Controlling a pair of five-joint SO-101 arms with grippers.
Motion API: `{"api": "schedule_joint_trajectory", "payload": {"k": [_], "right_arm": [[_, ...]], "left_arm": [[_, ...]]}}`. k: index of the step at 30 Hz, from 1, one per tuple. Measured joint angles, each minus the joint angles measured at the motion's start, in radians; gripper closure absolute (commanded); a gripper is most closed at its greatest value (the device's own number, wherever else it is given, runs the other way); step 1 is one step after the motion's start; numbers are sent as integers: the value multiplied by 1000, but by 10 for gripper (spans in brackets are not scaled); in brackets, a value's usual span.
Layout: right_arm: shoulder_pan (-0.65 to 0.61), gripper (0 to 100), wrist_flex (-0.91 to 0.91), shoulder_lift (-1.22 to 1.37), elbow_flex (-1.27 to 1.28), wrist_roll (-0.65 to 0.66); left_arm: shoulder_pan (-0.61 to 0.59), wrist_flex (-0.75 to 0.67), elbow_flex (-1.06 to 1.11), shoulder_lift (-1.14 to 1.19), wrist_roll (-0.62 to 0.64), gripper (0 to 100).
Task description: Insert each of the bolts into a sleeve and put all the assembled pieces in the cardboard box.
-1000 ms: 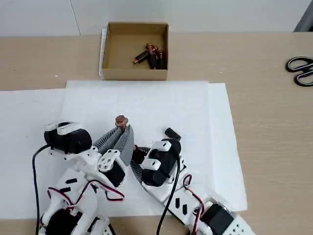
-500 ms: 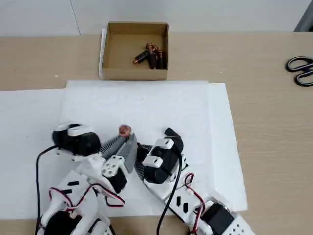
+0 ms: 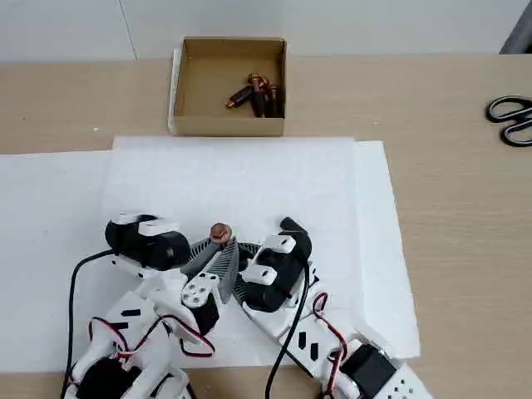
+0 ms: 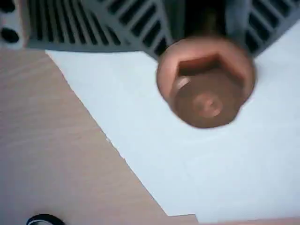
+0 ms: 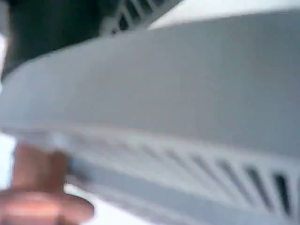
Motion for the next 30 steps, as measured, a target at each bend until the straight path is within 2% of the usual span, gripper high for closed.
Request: {"api": "schedule_joint_trajectory", "payload": {"k": [9, 16, 30], "right_arm": [[0, 995, 0, 0, 2, 2], [2, 995, 0, 0, 2, 2], [8, 995, -5, -2, -6, 0]], "left_arm": [[2, 0, 5, 0, -8, 983], [0, 0, 5, -2, -9, 863], [2, 9, 9, 6, 3, 859]]}}
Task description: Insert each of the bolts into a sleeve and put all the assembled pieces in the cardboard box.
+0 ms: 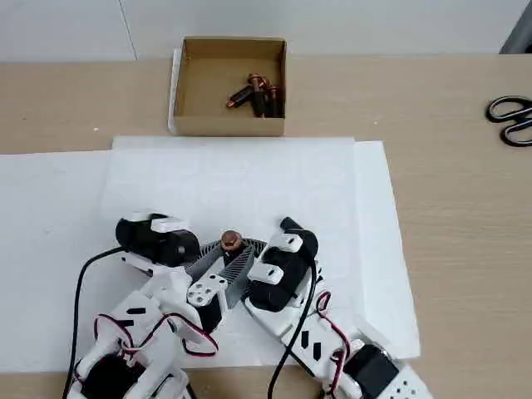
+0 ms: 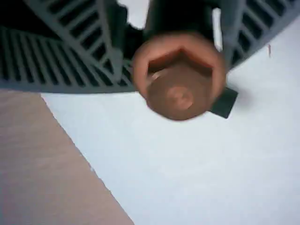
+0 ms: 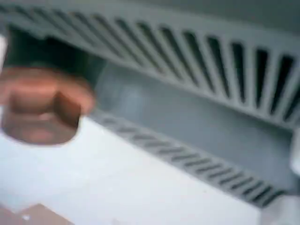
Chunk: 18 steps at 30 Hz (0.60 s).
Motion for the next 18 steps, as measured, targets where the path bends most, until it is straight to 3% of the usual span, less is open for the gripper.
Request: {"api": "schedule_joint_trajectory", "payload": {"k": [11, 18], "right_arm": [[0, 995, -3, -3, -2, 0], [-2, 995, -3, -2, 0, 0]], "left_arm": [[-5, 0, -72, 2, 11, 859], [-71, 0, -117, 2, 2, 863]]}}
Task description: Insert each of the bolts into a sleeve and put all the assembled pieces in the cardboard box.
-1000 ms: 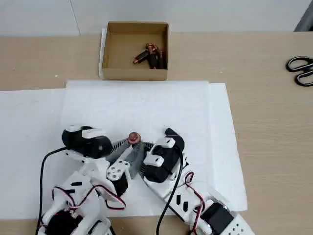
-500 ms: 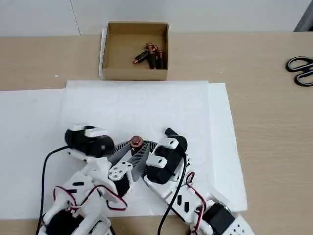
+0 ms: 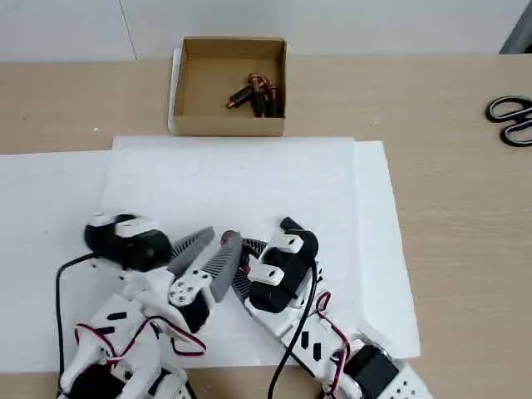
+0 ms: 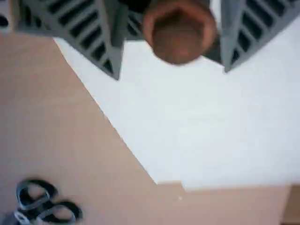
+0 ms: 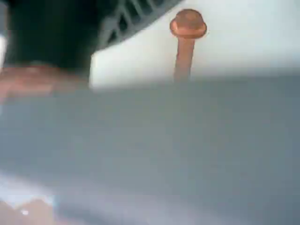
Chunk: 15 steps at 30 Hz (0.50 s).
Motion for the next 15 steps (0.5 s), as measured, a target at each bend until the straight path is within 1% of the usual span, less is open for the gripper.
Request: {"api": "schedule_joint_trajectory", "payload": {"k": [3, 7, 8, 12, 15], "right_arm": [[0, 995, 0, 0, 12, 0], [0, 995, 0, 0, 12, 0], [0, 995, 0, 0, 12, 0], [8, 995, 0, 0, 12, 0], [14, 995, 0, 0, 18, 0]], "left_arm": [[-11, 0, -32, 0, 0, 870], [-8, 0, -52, 0, 0, 1000], [-8, 0, -58, 0, 0, 987], [-8, 0, -101, 0, 0, 994], [-57, 0, -118, 0, 0, 994]]}}
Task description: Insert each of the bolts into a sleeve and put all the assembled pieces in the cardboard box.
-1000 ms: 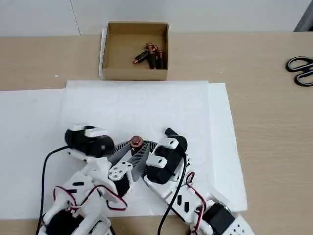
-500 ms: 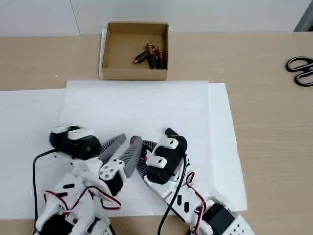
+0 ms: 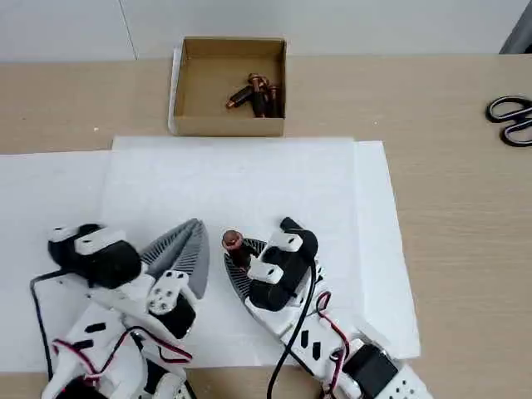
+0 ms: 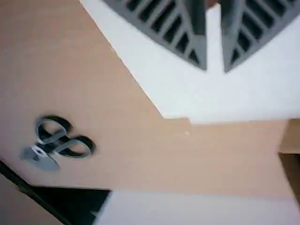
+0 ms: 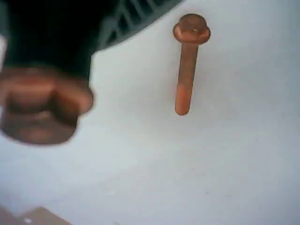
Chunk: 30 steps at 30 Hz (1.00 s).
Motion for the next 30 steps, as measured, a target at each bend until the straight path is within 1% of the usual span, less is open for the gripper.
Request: {"api": "schedule_joint_trajectory", "payload": {"k": [6, 11, 16, 20, 25, 27, 30], "right_arm": [[103, 995, 0, 0, 9, 0], [207, 995, 32, 0, 8, 0], [321, 995, 199, 0, -55, -38], [376, 995, 304, 0, -112, -49], [436, 995, 330, 41, -187, -52], [457, 995, 330, 109, -249, -66], [491, 995, 344, 264, -399, -130]], "left_arm": [[-172, 0, 8, 9, 0, 994], [-281, 0, 14, 164, 0, 994], [-327, 0, 14, 373, 0, 994], [-341, 8, 14, 512, 0, 994], [-364, 35, -3, 634, 0, 994], [-381, 55, -38, 669, 0, 994], [-399, 89, -91, 704, 0, 994]]}}
